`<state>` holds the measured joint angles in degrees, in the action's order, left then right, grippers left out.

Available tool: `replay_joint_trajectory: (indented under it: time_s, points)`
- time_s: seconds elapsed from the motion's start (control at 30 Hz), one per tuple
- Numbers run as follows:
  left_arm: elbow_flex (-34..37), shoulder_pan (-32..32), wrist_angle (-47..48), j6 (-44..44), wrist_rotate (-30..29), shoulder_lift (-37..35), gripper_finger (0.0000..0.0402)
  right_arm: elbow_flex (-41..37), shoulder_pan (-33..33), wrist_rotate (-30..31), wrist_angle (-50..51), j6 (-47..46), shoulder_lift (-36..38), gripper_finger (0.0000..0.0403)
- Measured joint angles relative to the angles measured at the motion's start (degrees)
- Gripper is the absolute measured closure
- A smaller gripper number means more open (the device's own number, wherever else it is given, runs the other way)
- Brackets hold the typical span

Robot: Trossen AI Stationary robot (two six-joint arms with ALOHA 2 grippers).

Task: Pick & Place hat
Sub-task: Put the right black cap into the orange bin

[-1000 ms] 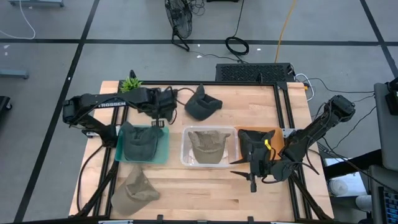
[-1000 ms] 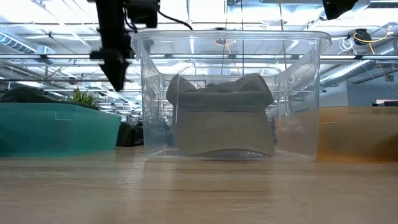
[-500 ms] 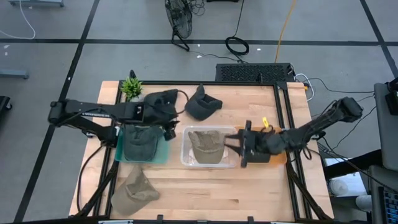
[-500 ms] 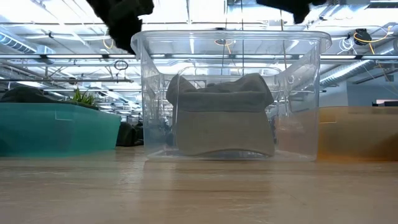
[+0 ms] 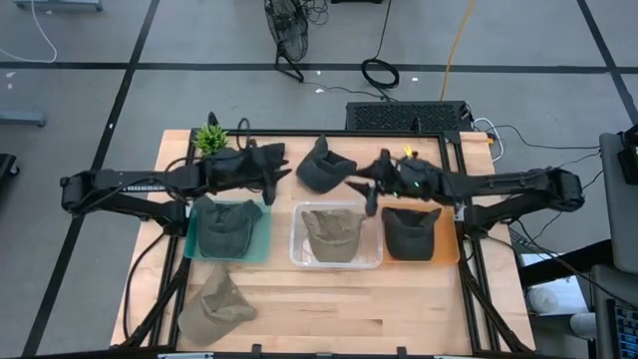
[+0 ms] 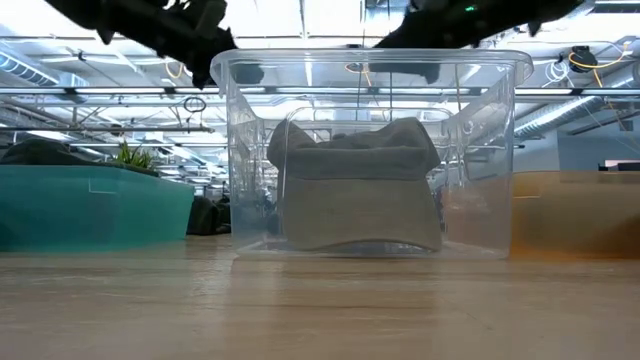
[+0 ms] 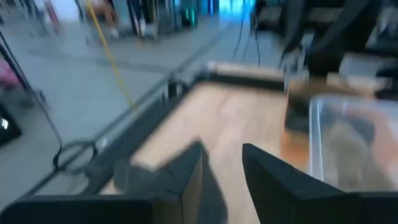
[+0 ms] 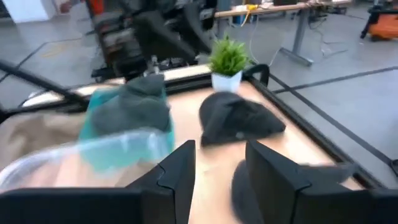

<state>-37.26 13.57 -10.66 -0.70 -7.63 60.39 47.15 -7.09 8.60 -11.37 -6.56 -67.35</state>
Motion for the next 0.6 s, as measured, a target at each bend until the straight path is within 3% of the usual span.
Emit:
replay_joint_trajectory:
  time_s: [0.3, 0.6]
  points:
    - [9.3, 1.3, -20.5, 3.4, 4.6, 0.4, 0.0275, 9.6, -11.2, -10.4, 5.6, -0.8, -13.3, 0.0273]
    - [11.6, 3.6, -25.3, 1.4, 9.7, 0.4, 0.0275, 22.5, -18.3, -22.6, 6.7, -2.0, -26.2, 0.0272]
